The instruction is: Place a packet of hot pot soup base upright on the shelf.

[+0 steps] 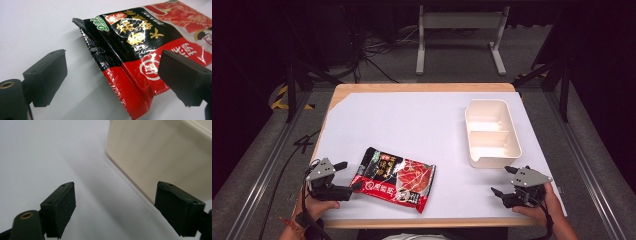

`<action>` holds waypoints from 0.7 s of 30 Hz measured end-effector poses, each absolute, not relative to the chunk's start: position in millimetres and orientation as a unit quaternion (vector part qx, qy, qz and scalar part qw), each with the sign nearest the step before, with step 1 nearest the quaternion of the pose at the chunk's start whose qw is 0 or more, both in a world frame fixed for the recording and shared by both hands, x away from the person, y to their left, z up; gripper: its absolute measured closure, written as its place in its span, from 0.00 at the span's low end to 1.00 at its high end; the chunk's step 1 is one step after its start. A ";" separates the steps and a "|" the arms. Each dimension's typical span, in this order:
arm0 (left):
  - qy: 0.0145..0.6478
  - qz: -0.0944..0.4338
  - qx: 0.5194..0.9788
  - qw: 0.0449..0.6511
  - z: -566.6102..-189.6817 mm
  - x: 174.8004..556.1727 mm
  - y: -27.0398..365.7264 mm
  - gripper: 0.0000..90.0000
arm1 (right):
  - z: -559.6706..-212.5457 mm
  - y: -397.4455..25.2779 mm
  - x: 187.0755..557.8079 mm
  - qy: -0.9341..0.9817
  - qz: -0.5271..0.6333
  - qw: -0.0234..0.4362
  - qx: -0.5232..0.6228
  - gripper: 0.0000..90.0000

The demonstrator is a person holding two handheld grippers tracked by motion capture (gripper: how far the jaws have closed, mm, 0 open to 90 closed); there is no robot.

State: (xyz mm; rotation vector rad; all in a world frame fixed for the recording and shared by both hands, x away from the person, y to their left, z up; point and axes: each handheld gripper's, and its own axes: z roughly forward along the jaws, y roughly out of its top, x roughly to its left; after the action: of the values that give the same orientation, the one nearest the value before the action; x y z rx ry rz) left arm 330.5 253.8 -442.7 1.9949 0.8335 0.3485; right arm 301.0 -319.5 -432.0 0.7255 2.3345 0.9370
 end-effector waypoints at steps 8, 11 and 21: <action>0.328 0.110 0.815 0.464 -444.8 332.1 245.7 0.23 | -426.4 -320.1 301.6 0.853 0.355 0.266 0.277 0.19; 0.339 0.105 0.823 0.444 -447.3 336.6 238.1 0.20 | -427.3 -319.1 301.5 0.855 0.351 0.266 0.275 0.19; 0.360 0.048 0.833 0.419 -453.0 351.9 227.2 0.18 | -429.2 -320.5 302.6 0.858 0.345 0.261 0.277 0.18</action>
State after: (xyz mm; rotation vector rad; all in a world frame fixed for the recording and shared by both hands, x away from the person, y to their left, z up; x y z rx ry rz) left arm 351.9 227.2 -453.0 2.0881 0.9027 0.1194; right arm 302.6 -320.5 -429.2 0.7498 2.3230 0.9352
